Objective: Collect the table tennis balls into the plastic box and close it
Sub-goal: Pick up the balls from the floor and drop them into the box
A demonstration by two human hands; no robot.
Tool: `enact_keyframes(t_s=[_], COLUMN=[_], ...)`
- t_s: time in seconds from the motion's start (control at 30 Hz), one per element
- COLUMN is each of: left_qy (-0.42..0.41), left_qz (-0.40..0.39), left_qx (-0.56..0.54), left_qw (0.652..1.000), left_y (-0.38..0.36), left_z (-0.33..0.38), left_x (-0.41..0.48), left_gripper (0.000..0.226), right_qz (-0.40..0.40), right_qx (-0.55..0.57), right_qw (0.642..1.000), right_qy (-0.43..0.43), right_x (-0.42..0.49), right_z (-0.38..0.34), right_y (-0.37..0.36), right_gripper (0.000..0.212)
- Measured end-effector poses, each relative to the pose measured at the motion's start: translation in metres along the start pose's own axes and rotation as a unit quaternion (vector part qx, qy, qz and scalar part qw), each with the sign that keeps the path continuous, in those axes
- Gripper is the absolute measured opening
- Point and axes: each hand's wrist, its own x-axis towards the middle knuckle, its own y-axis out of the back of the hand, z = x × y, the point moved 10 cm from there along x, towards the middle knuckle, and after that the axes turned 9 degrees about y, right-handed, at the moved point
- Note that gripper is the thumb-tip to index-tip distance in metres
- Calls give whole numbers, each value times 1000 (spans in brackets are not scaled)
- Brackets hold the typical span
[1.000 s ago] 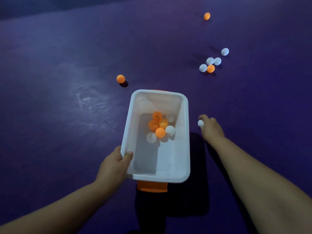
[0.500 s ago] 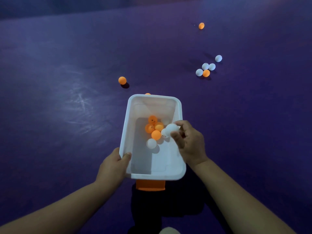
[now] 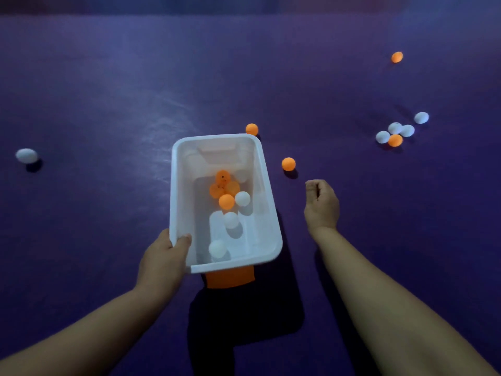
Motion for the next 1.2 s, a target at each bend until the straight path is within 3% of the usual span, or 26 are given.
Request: enact_keyframes(t_s=[0.1,0.23,0.4,0.5,0.63,0.73,0.83,0.93,1.0,1.07,1.13,1.2], left_qy=[9,29,37,35,38,37,41,48,52,54,57,70], left_qz=[30,67,97,103,104,99,93,90,87,79,77,79], left_qx=[-22,-35,-40,-24,-8,3,12,4,-4,-8,-8,6], left_qw=[999,997,994,994,994,994,995,995,995,995,995,994], left_y=[15,29,39,41,41,36,29,21,16,10,8,10], left_z=[-1,-6,-3,6,22,29,28,23,20,18,17,20], left_x=[14,27,37,39,43,48,50,50,49,47,48,48], left_gripper=[17,10,9,12,27,32,35,34,34,33,33,35], right_qz=[-77,-176,-315,-290,-163,-152,-233,-218,-188,-203,-238,-250], right_qx=[-58,-148,-276,-217,30,115,57,27,-23,-61,-24,24], right_qw=[995,972,905,929,981,963,931,918,935,953,962,962], right_qy=[17,54,78,76,103,188,275,329,300,218,132,106], right_x=[33,64,74,79,81,58,26,11,11,10,6,2], right_z=[-5,-10,-2,-9,-80,-142,-178,-184,-166,-137,-117,-116], right_y=[-39,-86,-125,-119,-87,-72,-84,-87,-84,-86,-91,-92], right_gripper=[27,46,51,41,31,30,50,53,50,54,51,43])
